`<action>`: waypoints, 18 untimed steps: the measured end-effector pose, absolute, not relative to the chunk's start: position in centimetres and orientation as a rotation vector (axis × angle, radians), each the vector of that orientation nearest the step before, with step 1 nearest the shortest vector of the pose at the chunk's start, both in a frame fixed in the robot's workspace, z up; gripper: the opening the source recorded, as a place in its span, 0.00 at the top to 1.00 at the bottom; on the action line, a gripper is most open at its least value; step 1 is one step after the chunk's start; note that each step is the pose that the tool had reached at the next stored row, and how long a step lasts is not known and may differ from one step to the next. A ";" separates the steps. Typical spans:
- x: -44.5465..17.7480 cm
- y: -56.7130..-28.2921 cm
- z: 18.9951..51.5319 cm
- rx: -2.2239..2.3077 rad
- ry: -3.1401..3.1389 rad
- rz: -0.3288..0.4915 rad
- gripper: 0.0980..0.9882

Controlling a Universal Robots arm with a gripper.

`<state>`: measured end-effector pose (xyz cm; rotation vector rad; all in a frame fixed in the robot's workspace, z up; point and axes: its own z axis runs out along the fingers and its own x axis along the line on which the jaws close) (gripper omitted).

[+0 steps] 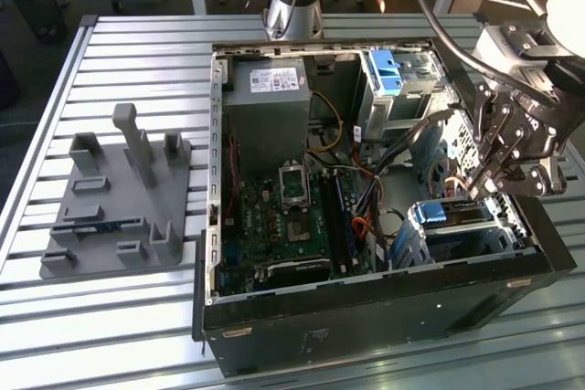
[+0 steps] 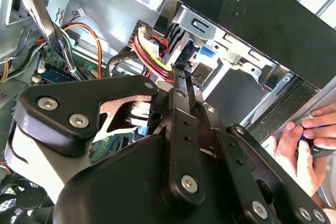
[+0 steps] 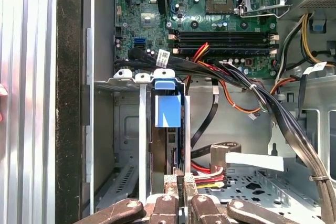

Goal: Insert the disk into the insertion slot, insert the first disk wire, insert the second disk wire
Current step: 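Insert the first disk wire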

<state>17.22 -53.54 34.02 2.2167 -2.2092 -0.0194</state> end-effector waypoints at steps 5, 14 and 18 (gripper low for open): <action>17.2 -53.6 33.9 2.217 -2.209 -0.020 0.93; 17.2 -53.7 33.7 2.217 -2.209 -0.019 0.93; 17.2 -53.8 33.6 2.217 -2.208 -0.019 0.93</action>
